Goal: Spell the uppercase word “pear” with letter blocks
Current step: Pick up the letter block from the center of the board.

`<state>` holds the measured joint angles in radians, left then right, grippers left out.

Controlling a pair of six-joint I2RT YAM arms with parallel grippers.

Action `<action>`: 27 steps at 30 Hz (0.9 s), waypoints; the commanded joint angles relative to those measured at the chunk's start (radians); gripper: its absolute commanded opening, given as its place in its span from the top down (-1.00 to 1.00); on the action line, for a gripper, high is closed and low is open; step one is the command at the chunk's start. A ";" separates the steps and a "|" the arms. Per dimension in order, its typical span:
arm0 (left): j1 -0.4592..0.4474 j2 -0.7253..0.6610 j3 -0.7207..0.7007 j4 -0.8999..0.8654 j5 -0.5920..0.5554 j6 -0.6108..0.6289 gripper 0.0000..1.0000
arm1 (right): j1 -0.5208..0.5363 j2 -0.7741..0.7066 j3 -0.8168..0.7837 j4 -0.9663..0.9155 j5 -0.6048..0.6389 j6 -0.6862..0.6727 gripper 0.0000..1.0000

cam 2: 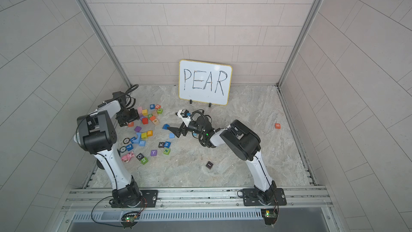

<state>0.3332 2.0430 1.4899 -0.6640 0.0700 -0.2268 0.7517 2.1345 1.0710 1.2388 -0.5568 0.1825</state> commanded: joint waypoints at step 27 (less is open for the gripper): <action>0.001 -0.087 -0.035 0.027 0.031 0.026 -0.42 | 0.003 0.033 0.001 0.017 -0.004 0.005 -1.00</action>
<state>0.3317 1.9980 1.4654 -0.6487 0.0902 -0.2153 0.7517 2.1490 1.0710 1.2449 -0.5571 0.1913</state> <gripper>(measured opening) 0.710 0.997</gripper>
